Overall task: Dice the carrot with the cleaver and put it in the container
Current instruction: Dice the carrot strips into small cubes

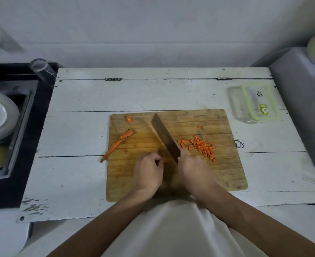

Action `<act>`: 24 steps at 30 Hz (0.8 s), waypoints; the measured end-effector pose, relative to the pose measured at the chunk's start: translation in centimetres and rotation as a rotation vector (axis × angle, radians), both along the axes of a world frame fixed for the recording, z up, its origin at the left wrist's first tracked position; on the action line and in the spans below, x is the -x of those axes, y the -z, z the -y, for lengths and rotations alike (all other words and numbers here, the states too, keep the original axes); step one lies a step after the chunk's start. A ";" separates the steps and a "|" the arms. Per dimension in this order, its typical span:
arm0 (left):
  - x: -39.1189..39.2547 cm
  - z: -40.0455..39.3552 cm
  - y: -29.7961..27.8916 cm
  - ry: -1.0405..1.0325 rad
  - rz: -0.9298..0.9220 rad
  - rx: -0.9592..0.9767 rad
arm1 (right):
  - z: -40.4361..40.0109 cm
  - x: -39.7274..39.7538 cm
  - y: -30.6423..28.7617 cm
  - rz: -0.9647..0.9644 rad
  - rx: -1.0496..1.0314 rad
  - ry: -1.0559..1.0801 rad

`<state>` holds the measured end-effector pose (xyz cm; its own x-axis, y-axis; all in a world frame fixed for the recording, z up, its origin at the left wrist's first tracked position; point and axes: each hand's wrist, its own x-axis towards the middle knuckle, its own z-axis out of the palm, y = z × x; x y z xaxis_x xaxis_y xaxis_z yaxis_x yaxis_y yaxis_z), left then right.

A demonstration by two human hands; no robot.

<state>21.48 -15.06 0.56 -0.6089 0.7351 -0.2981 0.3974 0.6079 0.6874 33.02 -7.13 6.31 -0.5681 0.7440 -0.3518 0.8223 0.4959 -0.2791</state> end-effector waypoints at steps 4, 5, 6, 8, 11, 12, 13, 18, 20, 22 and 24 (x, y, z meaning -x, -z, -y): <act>0.6 1.0 -0.2 -0.042 0.034 0.034 | 0.3 -2.8 -1.3 -0.007 -0.023 -0.015; 0.7 1.1 -0.1 -0.053 0.053 0.054 | 0.5 -3.2 -1.7 0.004 -0.027 -0.033; 0.8 1.1 -0.1 -0.059 0.066 0.070 | 0.8 -3.5 -1.9 0.018 -0.026 -0.049; 0.9 1.0 -0.2 -0.068 0.083 0.079 | 1.3 -3.7 -2.2 0.056 -0.027 -0.083; 0.7 0.4 -0.6 -0.053 0.065 0.098 | 2.1 -3.7 -2.2 0.095 -0.012 -0.133; 0.7 0.3 -0.7 -0.048 0.042 0.109 | 2.2 -3.6 -2.1 0.106 -0.007 -0.148; 0.6 0.2 -0.7 -0.048 0.024 0.121 | 2.4 -3.6 -2.0 0.122 0.001 -0.160; 0.2 0.1 -0.8 -0.050 0.032 0.146 | 2.6 -3.1 -1.6 0.191 0.009 -0.234; 0.3 -0.2 -0.8 -0.073 0.038 0.180 | 2.6 -1.9 -1.1 0.185 -0.021 -0.259; 0.4 -0.4 -0.8 -0.091 0.047 0.202 | 2.2 -0.4 -0.6 0.153 -0.055 -0.262; 0.4 -0.4 -1.0 -0.093 0.058 0.199 | 1.6 0.8 0.0 0.087 -0.063 -0.236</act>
<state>21.03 -14.66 1.56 -0.6485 0.5999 -0.4685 0.2969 0.7661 0.5700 32.19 -8.75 6.32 -0.6984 0.6163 -0.3640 0.7012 0.6912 -0.1750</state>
